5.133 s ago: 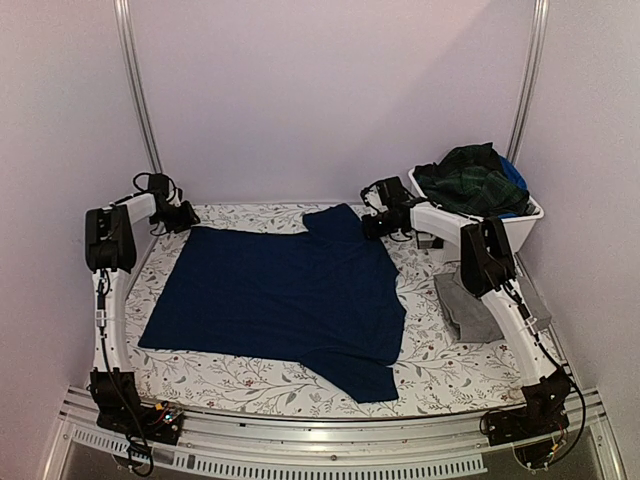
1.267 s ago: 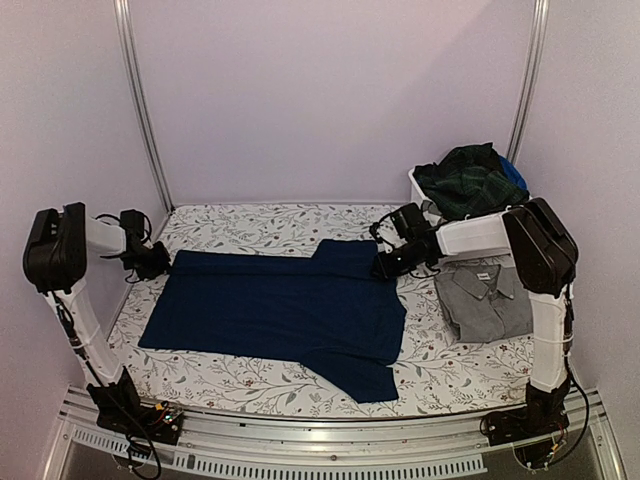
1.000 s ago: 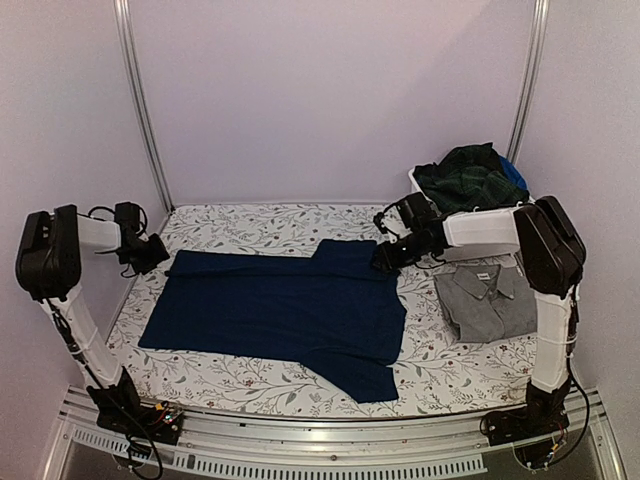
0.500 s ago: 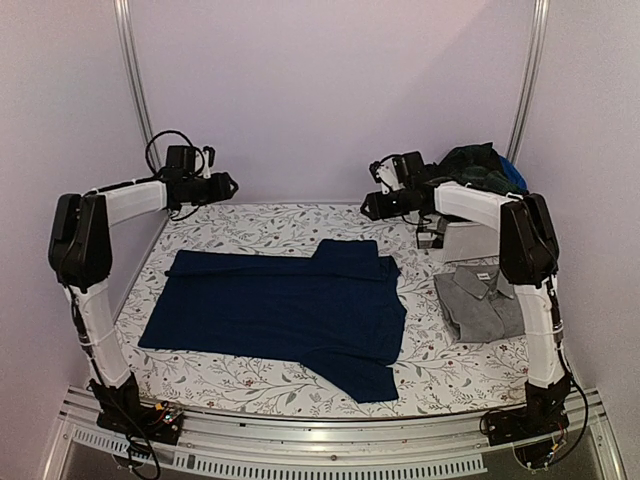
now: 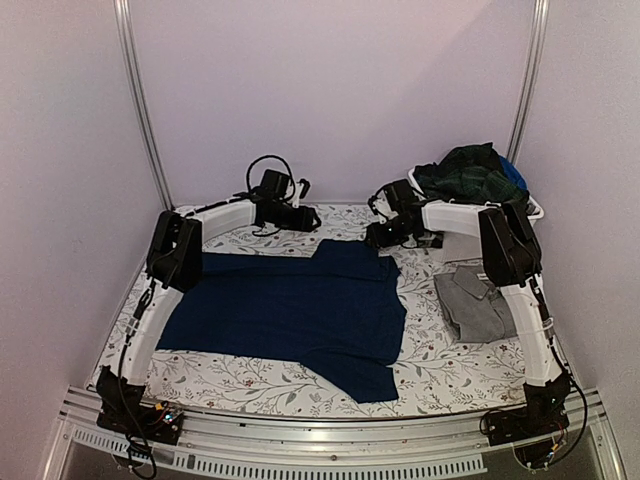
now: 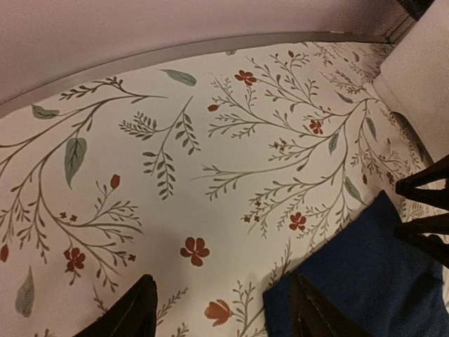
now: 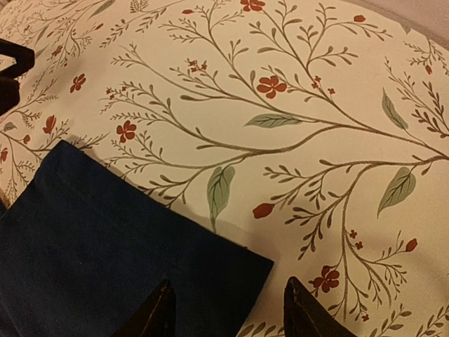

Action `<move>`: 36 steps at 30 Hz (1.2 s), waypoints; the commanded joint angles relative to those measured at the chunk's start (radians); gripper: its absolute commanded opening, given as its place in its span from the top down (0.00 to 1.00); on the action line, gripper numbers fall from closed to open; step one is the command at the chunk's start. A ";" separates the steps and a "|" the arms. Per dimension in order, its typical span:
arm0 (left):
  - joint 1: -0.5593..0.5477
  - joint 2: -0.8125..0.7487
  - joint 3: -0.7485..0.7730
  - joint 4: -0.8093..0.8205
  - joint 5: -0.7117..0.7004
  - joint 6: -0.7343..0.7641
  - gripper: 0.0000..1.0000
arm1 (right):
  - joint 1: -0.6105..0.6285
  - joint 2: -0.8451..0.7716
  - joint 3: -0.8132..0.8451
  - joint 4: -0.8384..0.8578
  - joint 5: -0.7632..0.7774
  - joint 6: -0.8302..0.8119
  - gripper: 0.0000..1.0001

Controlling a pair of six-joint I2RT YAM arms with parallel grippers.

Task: Fold and stack the mixed laundry pile
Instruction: Fold the flattened T-shirt at the center of the board, then smooth out the 1/3-folded T-shirt at the center of the board.

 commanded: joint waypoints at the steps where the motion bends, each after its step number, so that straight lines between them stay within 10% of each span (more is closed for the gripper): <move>1: -0.035 0.036 0.063 -0.070 0.007 0.024 0.37 | -0.003 0.008 -0.012 -0.002 0.027 0.008 0.49; 22: -0.117 0.153 0.162 -0.224 -0.131 0.067 0.47 | -0.004 0.070 0.006 -0.008 -0.069 0.019 0.63; 36: -0.109 0.061 0.081 -0.128 -0.044 0.018 1.00 | -0.002 0.017 0.013 0.013 -0.143 0.012 1.00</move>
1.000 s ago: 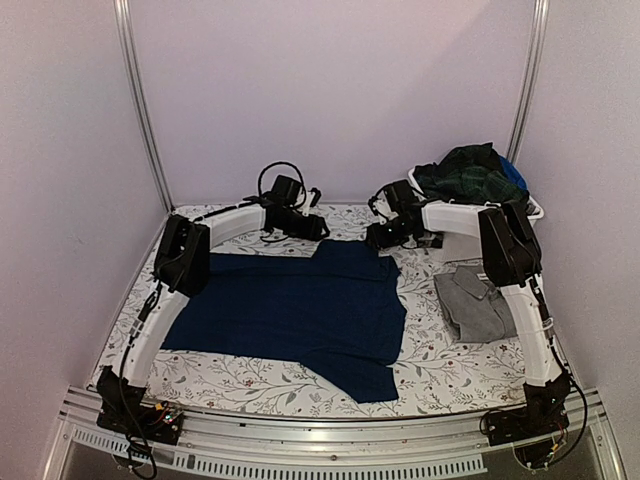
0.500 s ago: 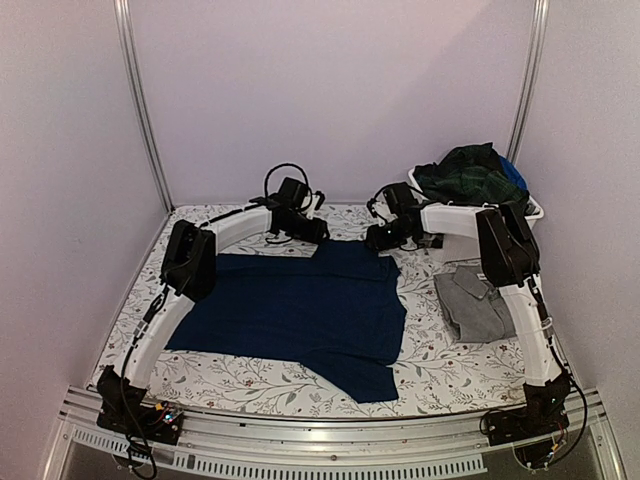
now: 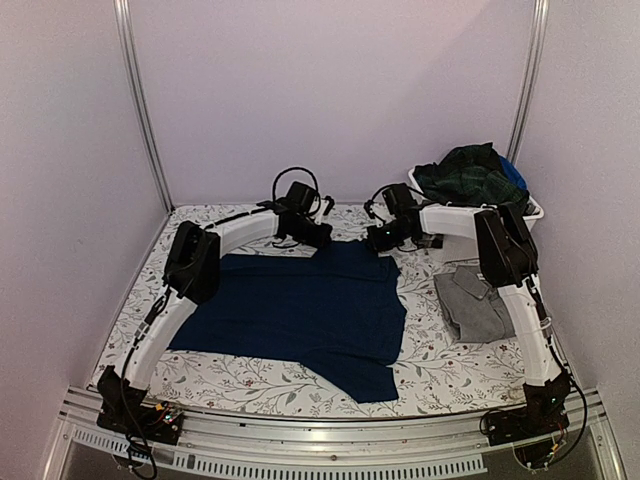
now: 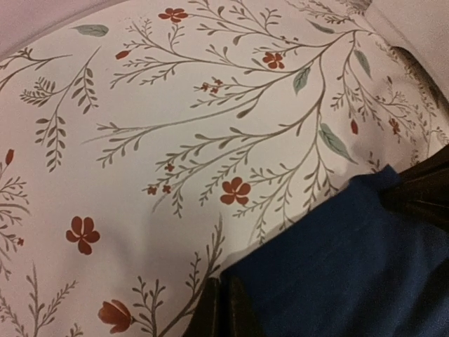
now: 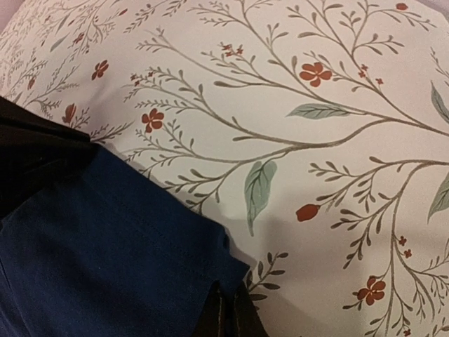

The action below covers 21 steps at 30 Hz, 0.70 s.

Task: Fold and stack the mixed laundry pile
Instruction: Smooth out the 1/3-folded T-shirt at the center of the board.

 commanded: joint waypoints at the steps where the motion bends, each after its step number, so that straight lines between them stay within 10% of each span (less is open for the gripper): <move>1: 0.028 -0.074 -0.094 0.066 0.075 -0.074 1.00 | -0.002 -0.041 -0.003 0.001 -0.056 -0.005 1.00; 21: 0.056 -0.630 -0.816 0.474 0.110 -0.063 1.00 | 0.047 -0.437 -0.408 0.181 -0.175 0.019 1.00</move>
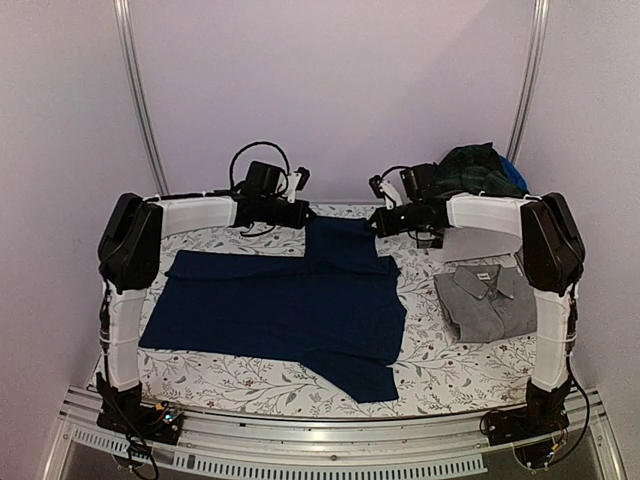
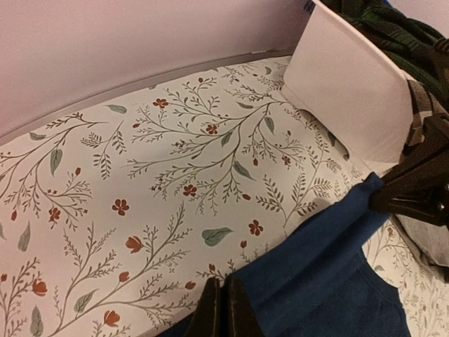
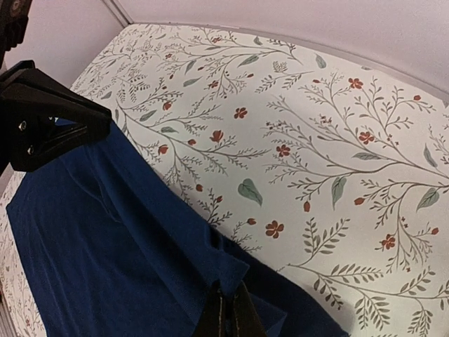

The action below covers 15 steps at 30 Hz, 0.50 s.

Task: Fold and stack the mixed laundry pile
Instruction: Smooth out the 1/3-folded T-shirt at the center of the board.

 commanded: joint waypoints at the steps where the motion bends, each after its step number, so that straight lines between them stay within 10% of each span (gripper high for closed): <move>1: 0.006 -0.136 -0.201 0.147 0.002 0.016 1.00 | 0.038 -0.107 -0.133 0.044 -0.034 0.016 1.00; 15: -0.061 -0.346 -0.710 0.347 -0.020 0.026 1.00 | 0.120 -0.295 -0.455 0.125 -0.042 0.074 1.00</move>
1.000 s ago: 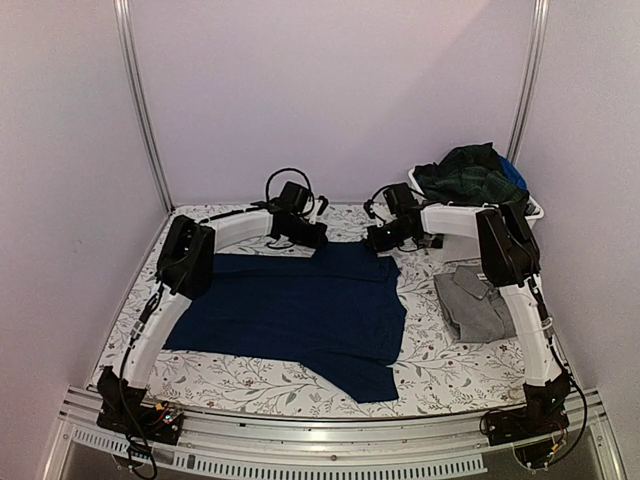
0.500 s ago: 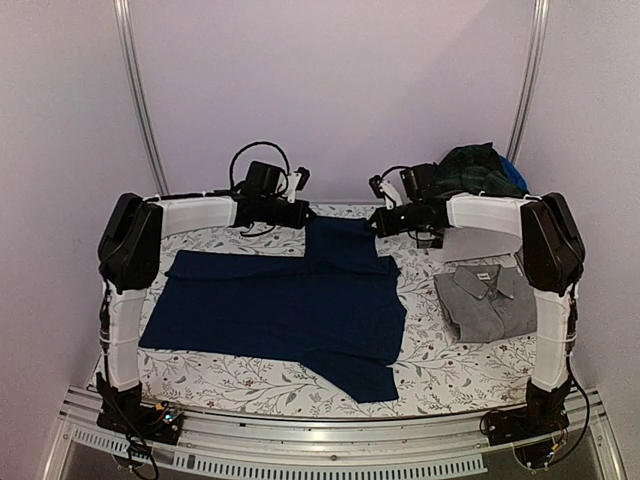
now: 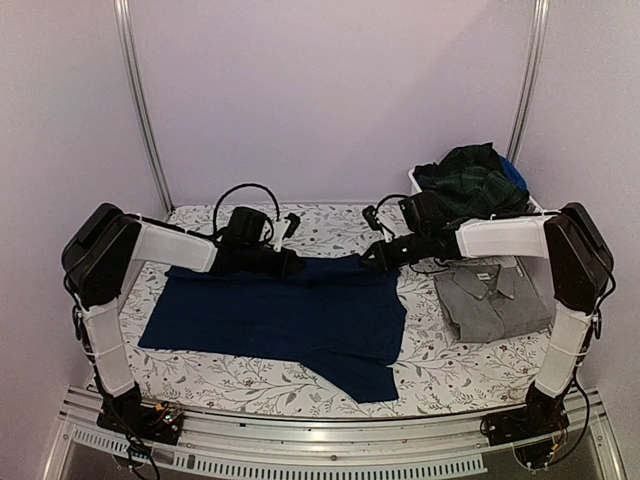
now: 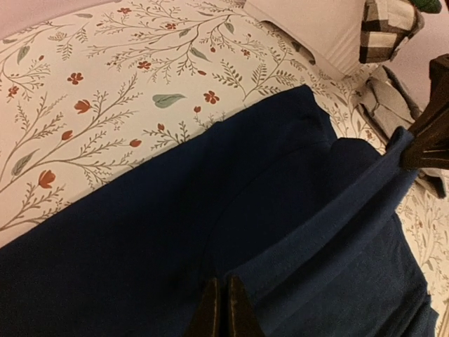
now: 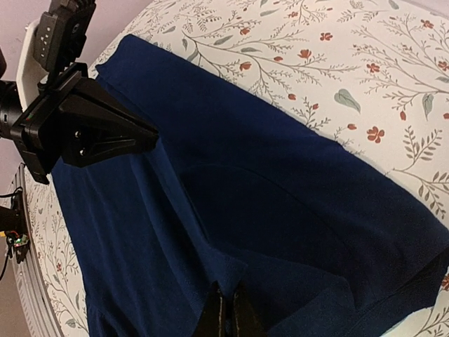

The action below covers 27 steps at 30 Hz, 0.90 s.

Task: Fold and stack the mixed laundry pile
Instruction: Smooth out the 1/3-folded T-shirt at the center of the board.

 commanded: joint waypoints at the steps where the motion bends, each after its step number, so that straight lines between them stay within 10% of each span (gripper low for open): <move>1: -0.012 -0.045 -0.088 0.087 -0.062 0.020 1.00 | 0.008 -0.066 -0.092 0.027 0.003 0.030 1.00; 27: -0.010 -0.123 -0.201 0.062 -0.138 0.077 1.00 | 0.114 -0.082 -0.133 0.023 -0.050 0.066 1.00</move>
